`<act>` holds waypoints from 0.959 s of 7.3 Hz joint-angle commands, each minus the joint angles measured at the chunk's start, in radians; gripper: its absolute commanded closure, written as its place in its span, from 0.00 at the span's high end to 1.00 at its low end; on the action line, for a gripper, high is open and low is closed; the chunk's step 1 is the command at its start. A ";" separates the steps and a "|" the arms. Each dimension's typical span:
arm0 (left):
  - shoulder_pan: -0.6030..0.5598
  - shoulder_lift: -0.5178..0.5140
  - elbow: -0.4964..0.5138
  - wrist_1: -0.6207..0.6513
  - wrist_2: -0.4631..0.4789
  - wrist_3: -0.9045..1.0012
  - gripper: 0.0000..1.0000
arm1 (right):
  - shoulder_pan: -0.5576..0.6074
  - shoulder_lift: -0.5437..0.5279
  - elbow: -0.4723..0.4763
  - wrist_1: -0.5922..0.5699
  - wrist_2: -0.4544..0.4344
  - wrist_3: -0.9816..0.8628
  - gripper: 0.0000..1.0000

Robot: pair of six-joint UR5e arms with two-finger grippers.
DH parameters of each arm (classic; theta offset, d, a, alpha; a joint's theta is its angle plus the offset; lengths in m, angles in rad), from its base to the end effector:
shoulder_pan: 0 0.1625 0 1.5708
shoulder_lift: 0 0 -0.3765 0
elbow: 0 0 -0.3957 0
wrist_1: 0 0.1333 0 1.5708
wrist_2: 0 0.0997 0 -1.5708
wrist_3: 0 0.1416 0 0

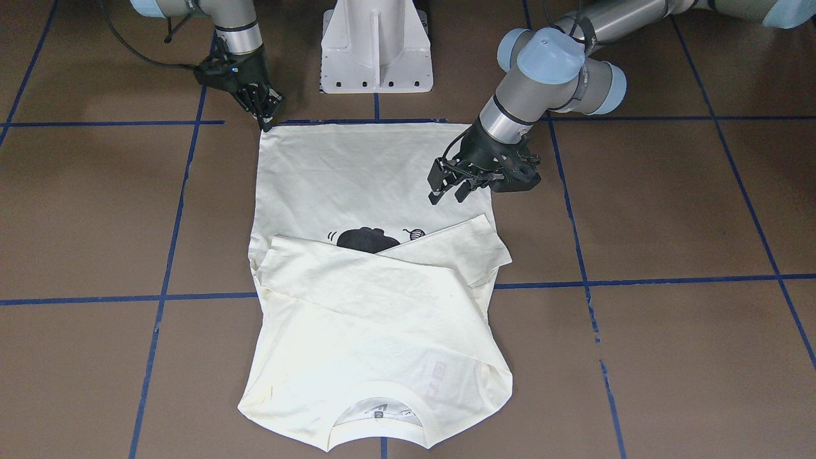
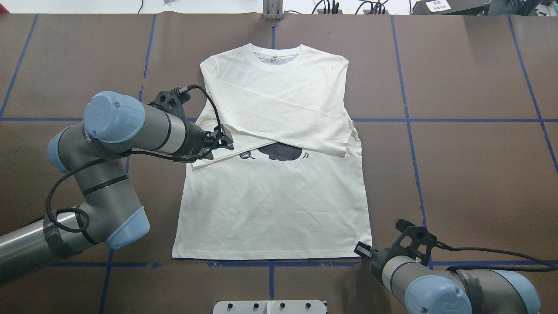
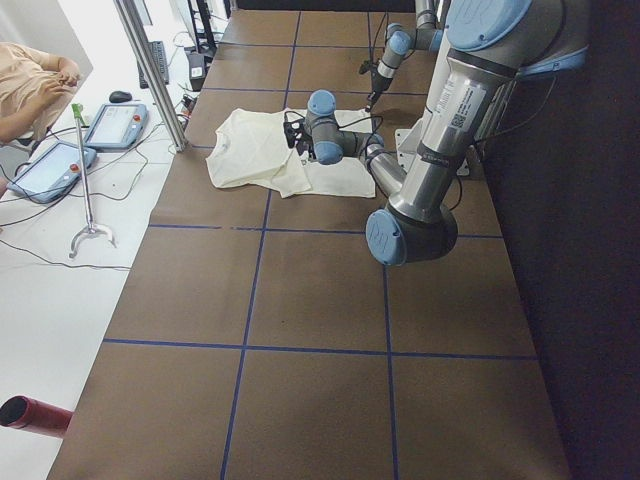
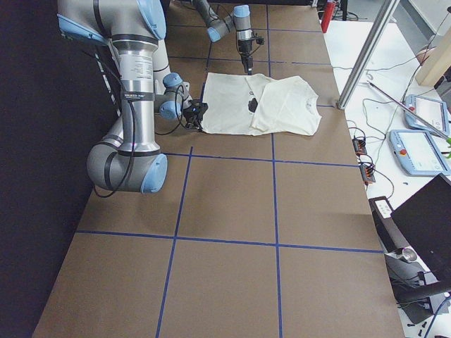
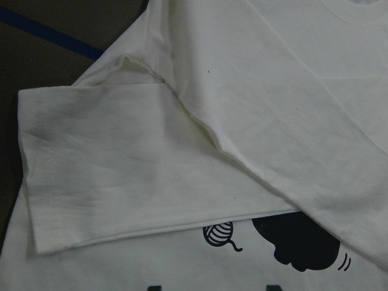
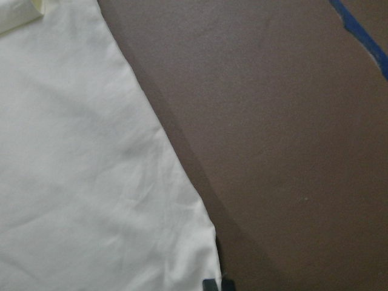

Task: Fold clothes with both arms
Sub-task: 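Release the sleeve with the left gripper while the right gripper moves to the hem, then grasp both hem corners nearest the robot with the left and right grippers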

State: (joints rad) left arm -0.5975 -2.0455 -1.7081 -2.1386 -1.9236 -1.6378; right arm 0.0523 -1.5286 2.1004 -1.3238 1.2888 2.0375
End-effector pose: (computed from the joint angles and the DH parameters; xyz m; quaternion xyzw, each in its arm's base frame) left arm 0.4956 -0.4393 0.2285 0.0028 0.5667 -0.1746 0.8052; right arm -0.5063 -0.1994 0.3446 0.0451 -0.4122 0.2871 0.8635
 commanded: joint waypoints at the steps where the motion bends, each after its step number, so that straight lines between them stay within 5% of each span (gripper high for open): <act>1: 0.078 0.090 -0.109 0.061 0.020 -0.071 0.63 | 0.004 0.007 0.030 0.000 0.001 0.000 0.00; 3: 0.250 0.194 -0.261 0.306 0.185 -0.135 0.63 | 0.003 0.011 0.029 0.000 0.004 0.000 0.00; 7: 0.364 0.271 -0.298 0.347 0.207 -0.277 0.65 | 0.001 0.007 0.027 0.000 0.003 0.000 0.00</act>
State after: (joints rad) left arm -0.2475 -1.7853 -2.0041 -1.8079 -1.7255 -1.9051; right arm 0.0549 -1.5189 2.1291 -1.3238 1.2918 2.0371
